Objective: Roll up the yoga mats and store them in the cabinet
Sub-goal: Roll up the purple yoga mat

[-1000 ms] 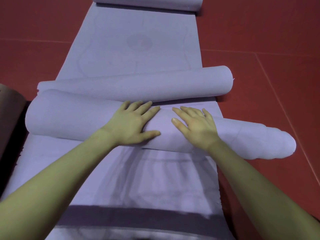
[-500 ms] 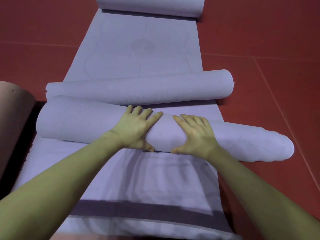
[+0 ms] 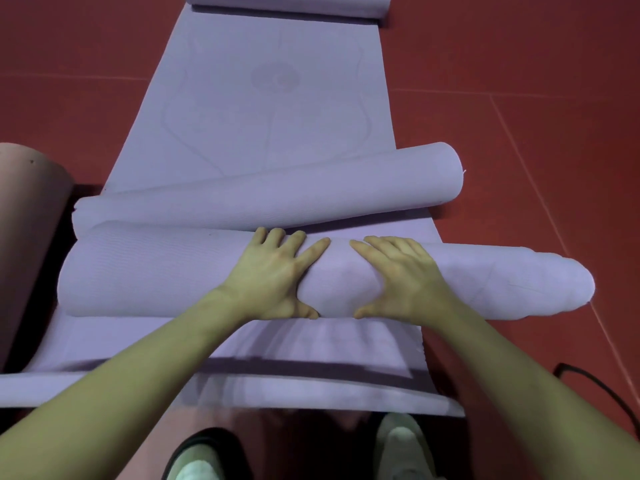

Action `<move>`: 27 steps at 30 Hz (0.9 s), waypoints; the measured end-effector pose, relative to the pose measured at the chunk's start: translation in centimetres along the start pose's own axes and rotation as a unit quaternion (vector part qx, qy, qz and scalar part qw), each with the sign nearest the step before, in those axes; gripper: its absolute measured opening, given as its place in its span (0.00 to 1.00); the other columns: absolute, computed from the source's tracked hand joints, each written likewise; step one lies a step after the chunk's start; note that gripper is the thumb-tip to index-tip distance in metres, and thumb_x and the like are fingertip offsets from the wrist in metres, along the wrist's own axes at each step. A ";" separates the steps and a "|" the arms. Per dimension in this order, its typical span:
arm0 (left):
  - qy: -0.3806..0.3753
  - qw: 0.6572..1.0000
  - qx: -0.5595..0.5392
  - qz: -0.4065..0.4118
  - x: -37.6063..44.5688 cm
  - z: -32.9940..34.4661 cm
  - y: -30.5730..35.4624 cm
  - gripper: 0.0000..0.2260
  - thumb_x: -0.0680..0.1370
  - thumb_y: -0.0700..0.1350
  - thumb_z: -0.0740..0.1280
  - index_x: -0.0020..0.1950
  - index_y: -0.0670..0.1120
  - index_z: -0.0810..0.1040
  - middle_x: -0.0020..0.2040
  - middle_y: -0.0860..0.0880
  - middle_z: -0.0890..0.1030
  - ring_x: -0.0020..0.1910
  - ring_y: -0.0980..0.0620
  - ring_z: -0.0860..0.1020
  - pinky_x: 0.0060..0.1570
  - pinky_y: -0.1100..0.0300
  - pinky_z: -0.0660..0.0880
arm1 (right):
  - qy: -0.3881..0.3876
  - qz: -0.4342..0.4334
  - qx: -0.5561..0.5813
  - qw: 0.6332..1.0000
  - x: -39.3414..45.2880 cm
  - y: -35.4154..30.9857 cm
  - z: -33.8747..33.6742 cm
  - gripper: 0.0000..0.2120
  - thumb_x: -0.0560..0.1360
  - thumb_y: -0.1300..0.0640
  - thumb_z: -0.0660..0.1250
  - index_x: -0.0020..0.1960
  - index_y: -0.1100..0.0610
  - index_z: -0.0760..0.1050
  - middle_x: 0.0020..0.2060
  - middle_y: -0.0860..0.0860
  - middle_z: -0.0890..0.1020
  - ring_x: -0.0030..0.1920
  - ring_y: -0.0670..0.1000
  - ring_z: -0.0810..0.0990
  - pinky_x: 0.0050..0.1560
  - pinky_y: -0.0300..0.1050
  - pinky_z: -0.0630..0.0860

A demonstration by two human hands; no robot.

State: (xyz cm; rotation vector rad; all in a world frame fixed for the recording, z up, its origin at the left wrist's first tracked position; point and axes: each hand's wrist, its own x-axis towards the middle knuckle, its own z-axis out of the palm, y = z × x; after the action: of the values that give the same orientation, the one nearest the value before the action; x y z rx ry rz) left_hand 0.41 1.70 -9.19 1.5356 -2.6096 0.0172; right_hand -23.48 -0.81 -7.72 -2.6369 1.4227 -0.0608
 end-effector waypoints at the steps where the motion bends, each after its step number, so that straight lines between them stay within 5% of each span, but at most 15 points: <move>1: -0.003 1.000 -0.003 0.005 -0.4 0.1 0.6 0.48 0.57 0.76 0.62 0.68 0.47 0.66 0.53 0.41 0.79 0.41 0.41 0.76 0.44 0.48 0.74 | -0.014 -0.003 0.010 1.000 -0.8 0.1 -0.1 0.51 0.49 0.35 0.78 0.68 0.54 0.72 0.61 0.56 0.78 0.58 0.59 0.77 0.60 0.56 0.70; 9: -0.043 0.999 -0.006 0.016 -2.2 1.3 2.6 0.47 0.59 0.76 0.58 0.69 0.46 0.69 0.55 0.39 0.80 0.42 0.39 0.77 0.45 0.47 0.76 | -0.147 0.020 0.055 0.987 -3.5 -0.5 0.2 0.48 0.66 0.35 0.70 0.77 0.43 0.47 0.77 0.47 0.52 0.76 0.48 0.50 0.73 0.46 0.41; 13: -0.086 0.993 -0.043 -0.068 -2.0 0.0 2.1 0.45 0.66 0.78 0.46 0.70 0.50 0.72 0.62 0.41 0.77 0.56 0.37 0.77 0.57 0.45 0.73 | -0.187 0.057 0.053 0.979 -2.9 -1.2 0.5 0.46 0.64 0.24 0.45 0.77 0.43 0.42 0.77 0.48 0.48 0.76 0.50 0.46 0.74 0.54 0.38; 15: -0.103 0.978 -0.037 -0.179 -2.1 -0.8 2.2 0.47 0.67 0.77 0.36 0.73 0.52 0.68 0.69 0.41 0.71 0.65 0.36 0.70 0.65 0.46 0.65 | -0.190 0.083 0.064 0.976 -2.6 -1.4 0.8 0.39 0.71 0.26 0.45 0.76 0.42 0.44 0.77 0.48 0.50 0.76 0.51 0.47 0.73 0.56 0.39; 18: -0.158 0.952 -0.034 -0.259 -1.6 -1.3 2.4 0.43 0.68 0.73 0.35 0.77 0.54 0.58 0.78 0.43 0.56 0.74 0.39 0.58 0.71 0.47 0.54 | -0.139 0.111 0.046 0.983 -2.5 -2.3 1.3 0.34 0.75 0.31 0.48 0.76 0.44 0.51 0.75 0.49 0.57 0.75 0.54 0.52 0.73 0.59 0.43; 22: -0.214 0.934 -0.074 -0.276 0.2 -1.4 2.0 0.29 0.79 0.64 0.43 0.78 0.55 0.52 0.79 0.47 0.49 0.76 0.43 0.52 0.73 0.46 0.52 | -0.007 0.076 0.052 0.996 -2.8 -3.8 2.0 0.31 0.73 0.36 0.50 0.68 0.50 0.71 0.64 0.54 0.76 0.63 0.60 0.74 0.65 0.67 0.61; 27: -0.244 0.922 -0.106 -0.281 0.7 -0.7 0.3 0.27 0.81 0.61 0.44 0.79 0.54 0.48 0.79 0.50 0.40 0.77 0.47 0.44 0.74 0.45 0.45 | -0.004 0.037 0.071 0.997 -3.0 -4.6 2.5 0.26 0.75 0.39 0.52 0.68 0.47 0.72 0.64 0.52 0.76 0.63 0.60 0.74 0.64 0.64 0.62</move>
State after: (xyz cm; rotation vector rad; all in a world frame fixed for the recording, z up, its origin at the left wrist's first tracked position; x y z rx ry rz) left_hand -0.12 1.23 -8.45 2.3694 -2.2395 -0.7577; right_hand -21.07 4.45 -9.38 -2.4665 1.4549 -0.1381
